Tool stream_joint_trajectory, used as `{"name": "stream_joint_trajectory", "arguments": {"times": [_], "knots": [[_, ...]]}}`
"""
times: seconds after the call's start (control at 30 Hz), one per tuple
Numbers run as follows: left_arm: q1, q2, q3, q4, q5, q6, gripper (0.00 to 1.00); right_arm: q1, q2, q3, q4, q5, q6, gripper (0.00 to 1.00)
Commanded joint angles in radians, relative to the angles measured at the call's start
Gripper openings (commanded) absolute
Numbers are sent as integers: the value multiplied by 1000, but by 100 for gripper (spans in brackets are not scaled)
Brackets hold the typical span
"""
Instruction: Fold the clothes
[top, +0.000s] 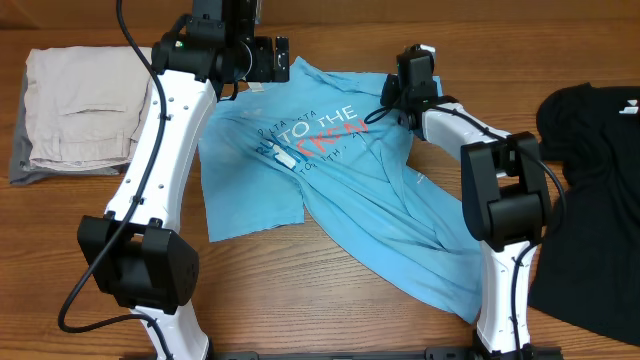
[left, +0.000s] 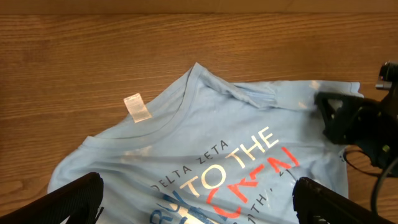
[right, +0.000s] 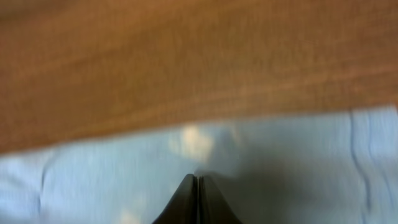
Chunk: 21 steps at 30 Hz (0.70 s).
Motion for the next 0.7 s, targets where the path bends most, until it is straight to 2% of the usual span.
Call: {"name": "stream_joint_trajectory", "arguments": {"times": [0.0, 0.13, 0.27, 0.33, 0.4, 0.5, 0.53, 0.57, 0.63, 0.67], "knots": [[4, 6, -1, 2, 10, -9, 100, -17, 59, -10, 59, 29, 4, 11], [4, 6, -1, 2, 10, -9, 100, -35, 133, -9, 162, 28, 1, 19], [4, 6, -1, 2, 10, -9, 100, -48, 130, 8, 195, 28, -58, 20], [4, 6, -1, 2, 10, -9, 100, -54, 82, 50, 156, 28, -87, 21], [4, 6, -1, 2, 10, -9, 100, -60, 30, 84, 108, 28, -86, 28], [4, 6, -1, 2, 10, -9, 100, -63, -67, 144, -23, 6, -86, 31], [4, 6, -1, 2, 10, -9, 100, -63, -102, 163, -84, -18, -86, 36], [4, 6, -1, 2, 10, -9, 100, -63, -131, 178, -139, -45, -86, 47], [4, 6, -1, 2, 10, -9, 100, -62, -185, 200, -255, -112, -86, 83], [4, 6, -1, 2, 10, -9, 100, -62, -217, 205, -323, -158, -86, 94]]}}
